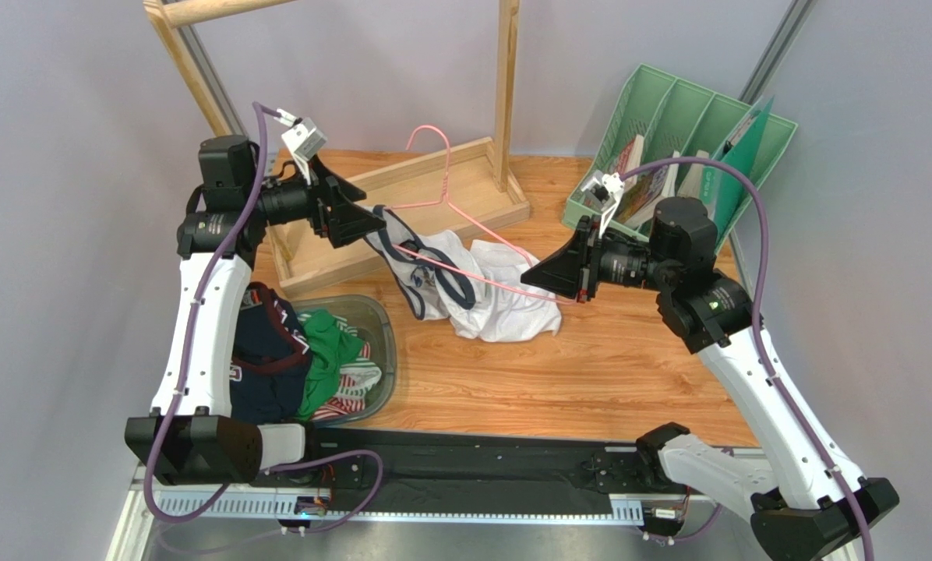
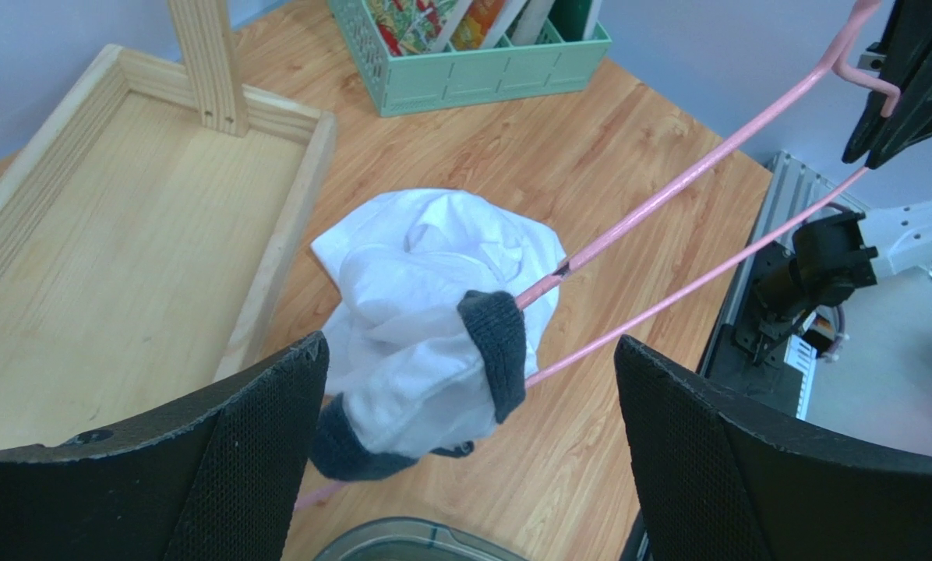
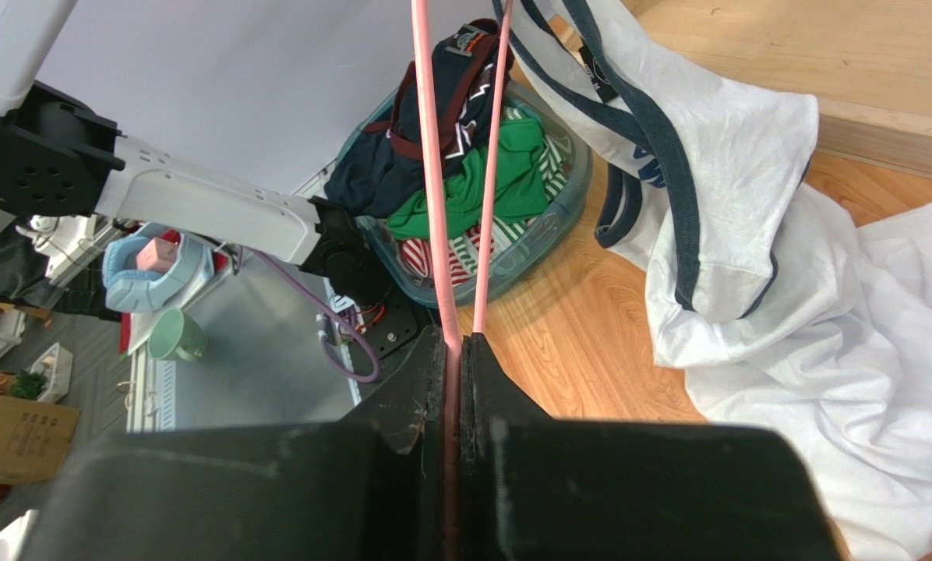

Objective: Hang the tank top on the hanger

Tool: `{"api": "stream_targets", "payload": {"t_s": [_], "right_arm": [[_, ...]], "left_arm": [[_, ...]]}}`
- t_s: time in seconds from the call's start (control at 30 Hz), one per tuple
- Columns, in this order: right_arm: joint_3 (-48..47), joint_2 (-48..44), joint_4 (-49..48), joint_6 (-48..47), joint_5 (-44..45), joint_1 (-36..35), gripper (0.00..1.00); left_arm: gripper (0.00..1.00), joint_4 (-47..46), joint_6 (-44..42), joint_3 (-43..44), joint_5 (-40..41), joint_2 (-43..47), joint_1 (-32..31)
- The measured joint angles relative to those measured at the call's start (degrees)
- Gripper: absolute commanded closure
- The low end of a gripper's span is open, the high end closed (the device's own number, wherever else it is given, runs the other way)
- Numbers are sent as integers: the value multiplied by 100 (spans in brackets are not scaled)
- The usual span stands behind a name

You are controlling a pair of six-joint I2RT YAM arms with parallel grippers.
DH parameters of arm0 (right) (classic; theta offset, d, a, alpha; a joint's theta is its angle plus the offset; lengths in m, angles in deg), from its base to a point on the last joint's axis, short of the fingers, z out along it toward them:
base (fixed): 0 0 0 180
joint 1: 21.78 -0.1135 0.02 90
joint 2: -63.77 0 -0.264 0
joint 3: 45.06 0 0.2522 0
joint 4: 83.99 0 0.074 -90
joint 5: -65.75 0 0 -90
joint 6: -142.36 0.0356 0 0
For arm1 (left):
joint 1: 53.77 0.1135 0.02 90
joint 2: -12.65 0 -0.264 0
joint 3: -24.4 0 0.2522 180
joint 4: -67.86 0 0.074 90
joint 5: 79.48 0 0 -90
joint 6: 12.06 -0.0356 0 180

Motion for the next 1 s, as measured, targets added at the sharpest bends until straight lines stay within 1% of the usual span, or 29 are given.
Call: {"api": "stream_targets", "payload": {"t_s": [0.1,0.2,0.23,0.4,0.43,0.6,0.67,0.77,0.8,0.87,0.9,1.0], "right_arm": [[-11,31,-17,52,-96,0,100],[-22,81,-28,101,-173,24,100],[-22,98,-44,129,-201,37,100],[-24,131,-122,258,-372,175,100],[-24,131,-151,286,-402,210,100],[-26,133,-273,400,-555,291,100],[-26,144,-284,426,-597,291,100],[-26,175,-317,446,-647,291,100],[-26,186,-317,448,-664,291,100],[-26,210,-315,455,-671,297,100],[-26,219,-310,470,-667,332,100],[-26,269,-262,457,-640,420,100]], "left_arm": [[14,-125,13,-11,-201,-22,4],[26,-227,63,-125,-411,-33,0],[32,-260,90,-192,-487,-33,0],[41,-289,157,-496,-728,-13,0],[45,-297,170,-555,-767,0,0],[53,-448,350,-841,-944,111,0],[58,-514,415,-892,-988,160,0],[71,-588,498,-942,-1019,273,-4],[81,-623,505,-955,-1023,308,-20],[91,-682,474,-966,-1023,339,-61],[100,-750,433,-973,-1034,339,-94],[100,-852,367,-1012,-1067,343,-179]]}}
